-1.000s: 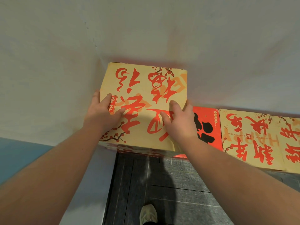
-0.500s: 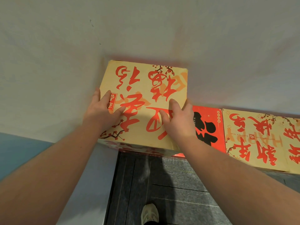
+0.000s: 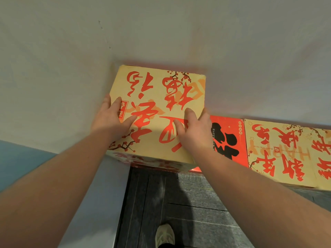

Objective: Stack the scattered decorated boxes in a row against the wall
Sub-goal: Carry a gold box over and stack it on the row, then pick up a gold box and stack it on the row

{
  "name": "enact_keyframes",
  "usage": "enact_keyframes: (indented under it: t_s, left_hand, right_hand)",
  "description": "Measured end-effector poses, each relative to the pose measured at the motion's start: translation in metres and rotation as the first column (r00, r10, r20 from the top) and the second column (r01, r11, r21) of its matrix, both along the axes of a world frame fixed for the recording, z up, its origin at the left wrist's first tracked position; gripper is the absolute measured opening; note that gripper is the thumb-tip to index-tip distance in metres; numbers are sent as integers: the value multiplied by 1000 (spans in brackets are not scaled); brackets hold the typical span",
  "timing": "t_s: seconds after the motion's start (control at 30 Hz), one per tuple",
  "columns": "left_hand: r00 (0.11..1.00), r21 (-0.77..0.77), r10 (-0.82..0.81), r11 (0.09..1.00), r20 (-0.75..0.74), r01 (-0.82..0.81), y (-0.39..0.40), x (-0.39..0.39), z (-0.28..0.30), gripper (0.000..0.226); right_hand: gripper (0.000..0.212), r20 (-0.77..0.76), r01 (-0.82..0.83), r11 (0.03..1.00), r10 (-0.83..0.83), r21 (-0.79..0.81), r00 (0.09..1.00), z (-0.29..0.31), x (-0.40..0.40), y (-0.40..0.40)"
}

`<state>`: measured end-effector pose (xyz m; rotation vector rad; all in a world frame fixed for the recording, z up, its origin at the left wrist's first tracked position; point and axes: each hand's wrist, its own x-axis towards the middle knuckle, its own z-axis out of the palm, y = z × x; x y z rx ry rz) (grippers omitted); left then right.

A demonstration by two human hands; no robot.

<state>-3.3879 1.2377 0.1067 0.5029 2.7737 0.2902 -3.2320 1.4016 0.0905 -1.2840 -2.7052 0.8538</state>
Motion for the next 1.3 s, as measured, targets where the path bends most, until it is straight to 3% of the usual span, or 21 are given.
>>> enact_keyframes:
  t_s: [0.23,0.43,0.73,0.93,1.13,1.3]
  left_hand:
    - [999,27,10,1000,-38,-9,-4,21,7,82]
    - [997,20,35,999,-70,-34,-19,65,33,74]
    - [992,138,118,984,-51,-110,-44,168,53,65]
    - [951,136,291,943,104,-303,-107,248,31,63]
    - [828,21,518,845,213,-534,-210,343,-1,62]
    - [723,17,646,743,246,-669,-294,457,-13,63]
  right_hand:
    - [62,83,-58,996,63,-60,995,9,3,0]
    - [56,103,-242,964,231,107,967,33,27,-3]
    - [53,61,-470,871,467,143,882,58,78,-19]
    - [53,94,-622,775,615,106,783,40,116,-86]
    - [48,171,-770,636,754,54,634,18,168,-180]
    - [45,209,-870,490,847,44,488,7,238,-263]
